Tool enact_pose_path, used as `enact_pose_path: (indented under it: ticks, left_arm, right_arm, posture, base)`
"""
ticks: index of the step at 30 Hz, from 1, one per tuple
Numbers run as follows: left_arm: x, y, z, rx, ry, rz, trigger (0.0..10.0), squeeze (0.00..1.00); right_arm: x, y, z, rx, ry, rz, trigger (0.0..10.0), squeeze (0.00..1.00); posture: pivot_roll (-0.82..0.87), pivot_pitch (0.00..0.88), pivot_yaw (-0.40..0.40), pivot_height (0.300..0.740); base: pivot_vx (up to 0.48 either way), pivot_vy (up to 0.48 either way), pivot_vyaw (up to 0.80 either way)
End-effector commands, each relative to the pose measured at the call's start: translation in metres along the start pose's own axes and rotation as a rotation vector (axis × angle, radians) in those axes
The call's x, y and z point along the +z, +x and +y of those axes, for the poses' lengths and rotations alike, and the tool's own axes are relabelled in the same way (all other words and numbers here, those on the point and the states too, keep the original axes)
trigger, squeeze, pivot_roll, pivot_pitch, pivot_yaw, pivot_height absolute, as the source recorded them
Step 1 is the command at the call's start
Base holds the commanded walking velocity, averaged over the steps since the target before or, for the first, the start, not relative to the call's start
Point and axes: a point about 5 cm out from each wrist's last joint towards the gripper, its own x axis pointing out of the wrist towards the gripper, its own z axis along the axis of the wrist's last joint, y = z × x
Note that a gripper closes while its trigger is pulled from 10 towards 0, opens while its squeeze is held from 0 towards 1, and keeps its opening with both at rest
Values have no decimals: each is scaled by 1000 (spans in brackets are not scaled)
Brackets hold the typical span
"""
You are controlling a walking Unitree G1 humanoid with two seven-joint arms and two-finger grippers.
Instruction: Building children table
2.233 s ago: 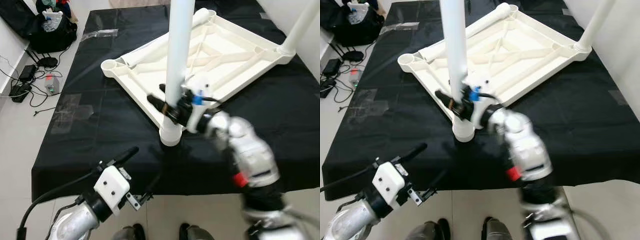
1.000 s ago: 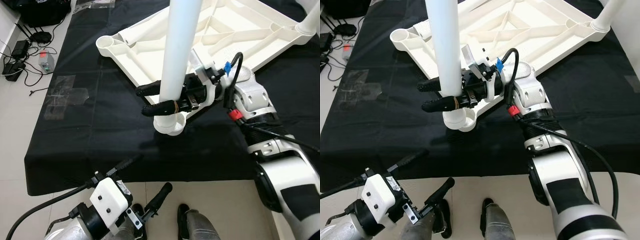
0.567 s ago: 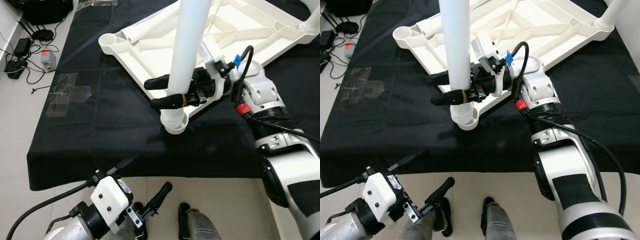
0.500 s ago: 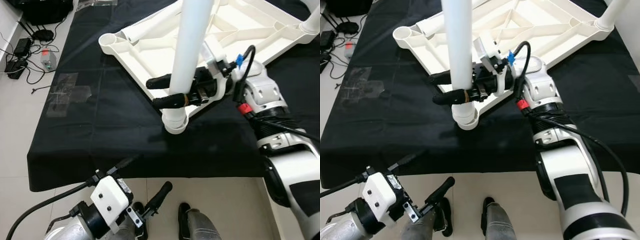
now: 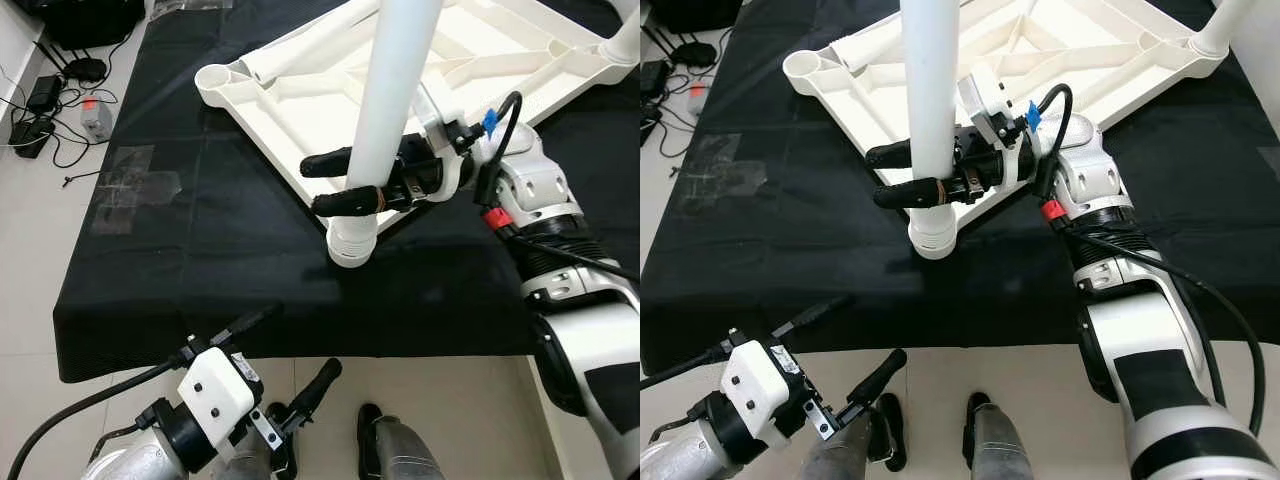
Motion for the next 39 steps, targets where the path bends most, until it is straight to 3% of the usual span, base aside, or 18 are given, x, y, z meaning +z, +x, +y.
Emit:
enact_pose_path:
  ticks: [1, 9, 11, 12, 13, 14, 15, 16, 17, 18, 20, 27, 32, 39]
  left_arm:
    - [-2, -3, -1, -15, -13, 23, 10000, 0]
    - [-3, -2, -1, -14, -14, 20, 10000, 0]
    - [-4, -1, -1, -16, -15, 19, 10000, 0]
    - [-5, -2, -2, -15, -15, 20, 10000, 0]
    - [-5, -2, -2, -15, -15, 20, 10000, 0]
    - [-7, -2, -3, -11, -13, 23, 10000, 0]
    - [-7, -2, -3, -11, -13, 23, 10000, 0]
    - [-7, -2, -2, -6, -11, 24, 10000, 0]
    - [-9, -1, -1, 1, -10, 23, 10000, 0]
    - [-9, -1, -1, 1, -10, 23, 10000, 0]
    - [-15, 5, 4, -1, -11, 16, 10000, 0]
    - [-24, 13, 9, -26, 7, 12, 10000, 0]
    - [-28, 14, 14, -7, 29, 19, 10000, 0]
    - [-38, 18, 26, 56, 87, 34, 10000, 0]
  right_arm:
    - [-22, -1, 9, -13, 38, 74, 10000, 0]
    - [-33, -2, 20, -98, 66, 110, 10000, 0]
    - [-42, -2, 25, -240, 80, 202, 10000, 0]
    - [-53, 3, 30, -377, 147, 282, 10000, 0]
    - [-53, 3, 30, -377, 147, 282, 10000, 0]
    - [-73, 11, 44, -651, 272, 409, 10000, 0]
    - [-73, 11, 44, -651, 272, 409, 10000, 0]
    - [-82, 17, 59, -808, 317, 472, 10000, 0]
    - [-90, 33, 83, -912, 391, 467, 10000, 0]
    - [-90, 33, 83, -912, 391, 467, 10000, 0]
    - [-94, 51, 114, -1111, 464, 400, 10000, 0]
    - [-95, 48, 101, -1255, 389, 344, 10000, 0]
    - [-100, 51, 97, -1271, 398, 311, 10000, 0]
    - [-98, 59, 102, -1385, 429, 342, 10000, 0]
  posture:
    - [94, 385, 35, 740]
    - [83, 387, 39, 740]
    - [77, 380, 29, 740]
    - [73, 373, 6, 740]
    - [73, 373, 6, 740]
    - [69, 358, 0, 740]
    - [69, 358, 0, 740]
    - [63, 355, -4, 740]
    - [26, 352, -2, 740]
    - [26, 352, -2, 740]
    - [-14, 316, 16, 740]
    - [-8, 267, 25, 740]
    - [17, 222, 20, 740]
    - [38, 179, 37, 740]
  base:
    - [0, 0, 0]
    - [0, 0, 0]
    - [0, 0, 0]
    - [0, 0, 0]
    - [0, 0, 0]
    - [0, 0, 0]
    - [0, 0, 0]
    - [0, 0, 0]
    - [0, 0, 0]
    - [0, 0, 0]
    - [0, 0, 0]
    - [0, 0, 0]
    - [0, 0, 0]
    - [0, 0, 0]
